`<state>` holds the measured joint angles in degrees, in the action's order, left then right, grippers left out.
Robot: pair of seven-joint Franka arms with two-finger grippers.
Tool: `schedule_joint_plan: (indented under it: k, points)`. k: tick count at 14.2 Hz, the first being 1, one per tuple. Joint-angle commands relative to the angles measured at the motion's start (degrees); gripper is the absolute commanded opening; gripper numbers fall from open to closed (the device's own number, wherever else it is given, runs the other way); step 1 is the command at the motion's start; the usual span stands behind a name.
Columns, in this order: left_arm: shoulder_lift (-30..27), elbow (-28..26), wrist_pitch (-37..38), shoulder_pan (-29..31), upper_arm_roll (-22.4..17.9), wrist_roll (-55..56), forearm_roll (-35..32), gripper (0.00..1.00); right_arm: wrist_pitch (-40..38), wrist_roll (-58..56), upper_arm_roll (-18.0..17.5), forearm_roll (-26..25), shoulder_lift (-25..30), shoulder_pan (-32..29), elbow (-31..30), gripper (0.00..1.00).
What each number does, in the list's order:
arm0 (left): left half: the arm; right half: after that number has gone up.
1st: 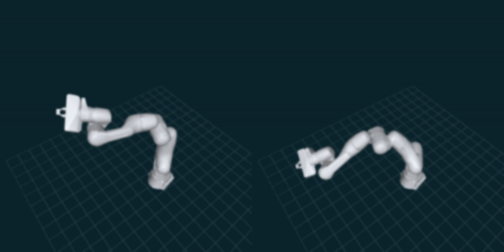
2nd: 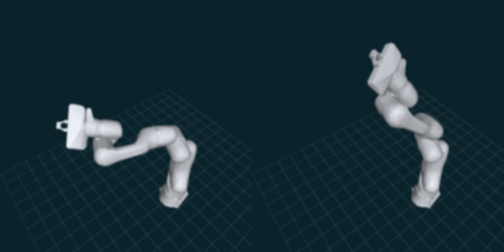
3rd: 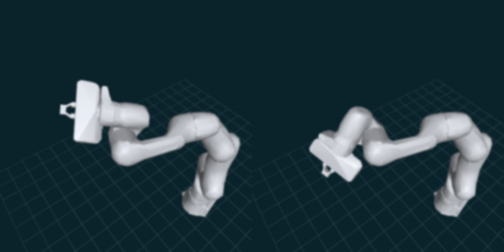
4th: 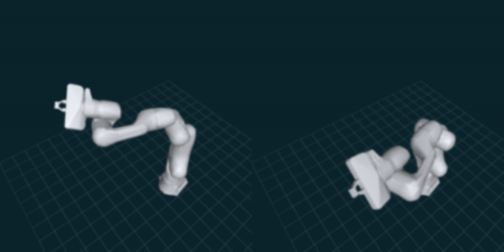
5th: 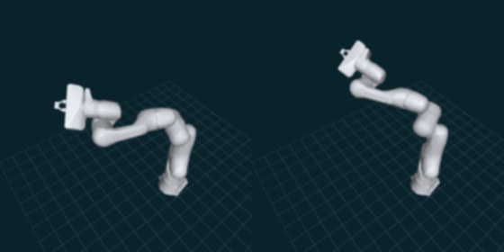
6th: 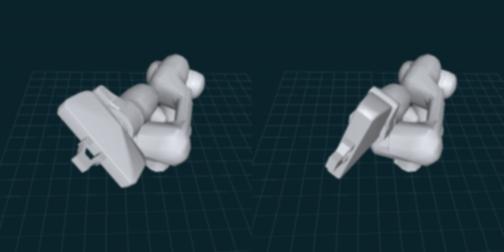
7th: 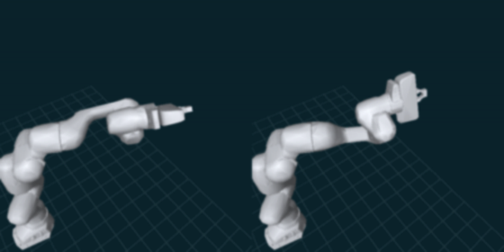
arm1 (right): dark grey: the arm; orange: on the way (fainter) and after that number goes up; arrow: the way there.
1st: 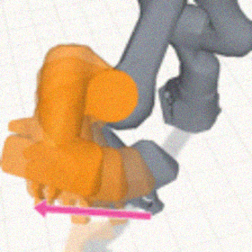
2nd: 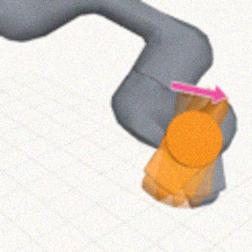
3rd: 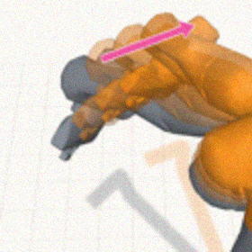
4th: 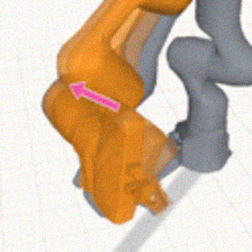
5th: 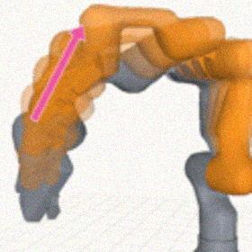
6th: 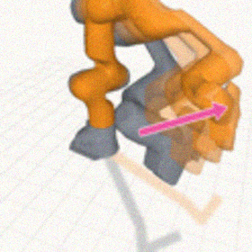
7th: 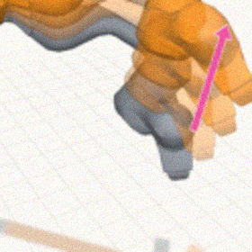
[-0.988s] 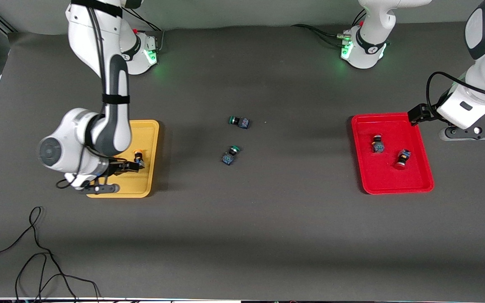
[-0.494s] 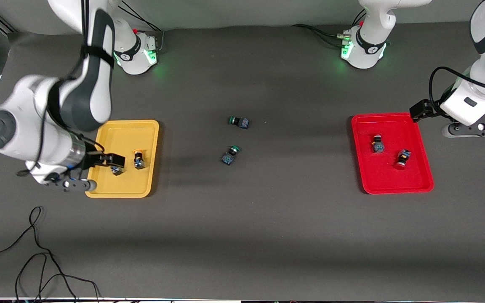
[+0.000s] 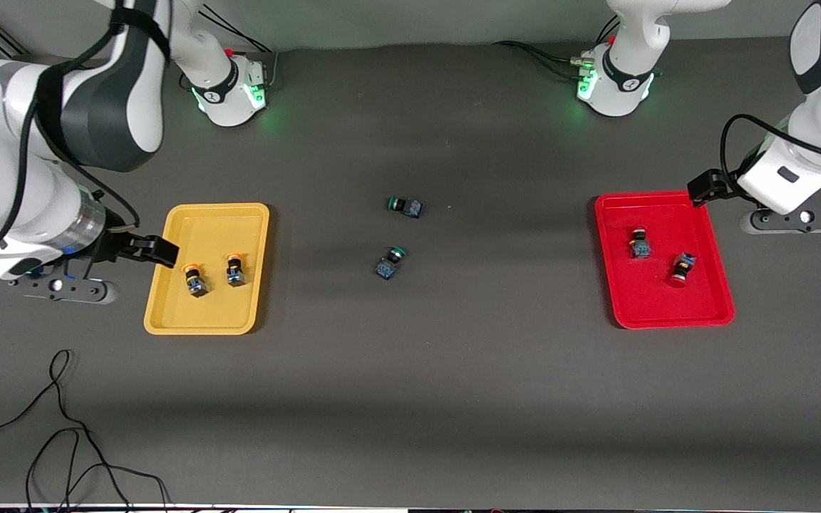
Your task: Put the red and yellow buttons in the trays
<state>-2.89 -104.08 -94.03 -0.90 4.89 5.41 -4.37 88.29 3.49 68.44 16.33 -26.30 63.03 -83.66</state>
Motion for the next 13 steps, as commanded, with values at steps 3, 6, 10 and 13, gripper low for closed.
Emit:
schedule_joint_plan:
  k: [3, 6, 10, 13]
  points:
    - [1.0, 1.7, 1.5, -0.3, 0.0, -0.8, 0.6, 0.99, 1.1, 5.7, -33.1, -12.4, 16.4, -27.5, -1.1, 1.00]
    - [1.0, 1.7, 1.8, -0.2, -0.1, -0.9, 0.8, 0.99, 3.8, 5.0, -43.7, -12.5, 20.7, -39.4, -5.4, 1.00]
    - [1.0, 1.7, 3.1, -0.1, -0.1, -1.0, 0.8, 0.99, 5.8, 2.0, -55.4, -13.5, 24.6, -53.2, -10.4, 1.00]
    - [1.0, 1.8, 3.3, -0.2, -0.1, -1.0, 0.8, 0.99, 5.8, -2.5, -58.8, -14.5, 24.8, -58.7, -10.3, 1.00]
